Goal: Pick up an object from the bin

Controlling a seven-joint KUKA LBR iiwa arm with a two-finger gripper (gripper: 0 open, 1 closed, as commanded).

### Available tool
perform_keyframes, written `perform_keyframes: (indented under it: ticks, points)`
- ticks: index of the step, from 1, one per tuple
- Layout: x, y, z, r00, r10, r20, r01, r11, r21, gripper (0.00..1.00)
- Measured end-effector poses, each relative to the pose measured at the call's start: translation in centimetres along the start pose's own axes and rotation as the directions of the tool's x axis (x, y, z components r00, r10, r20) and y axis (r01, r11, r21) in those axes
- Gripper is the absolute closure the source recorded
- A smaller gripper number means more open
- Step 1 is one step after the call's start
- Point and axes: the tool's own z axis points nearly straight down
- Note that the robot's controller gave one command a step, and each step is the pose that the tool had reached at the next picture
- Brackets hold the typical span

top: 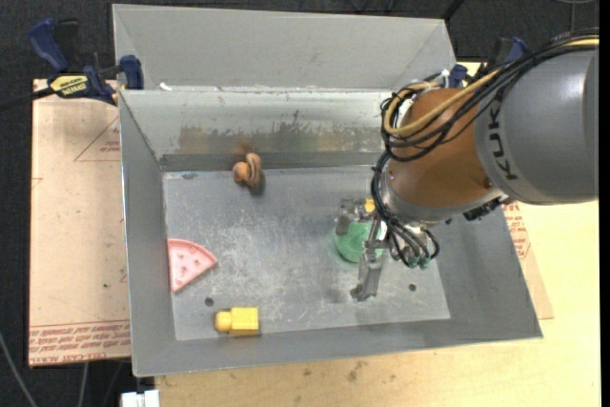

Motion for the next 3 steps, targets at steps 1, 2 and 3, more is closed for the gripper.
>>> perform_keyframes:
  ticks: [1, 2, 3]
  points:
    - [-0.9, 0.0, -0.1, 0.986, 0.168, 0.005, -0.168, 0.986, 0.000, 0.00]
    - [-2.6, -1.7, -1.8, 0.992, 0.127, 0.003, -0.127, 0.992, 0.000, 0.00]
    - [-3.0, -3.7, 1.0, 0.993, 0.115, 0.004, -0.115, 0.993, 0.001, 1.00]
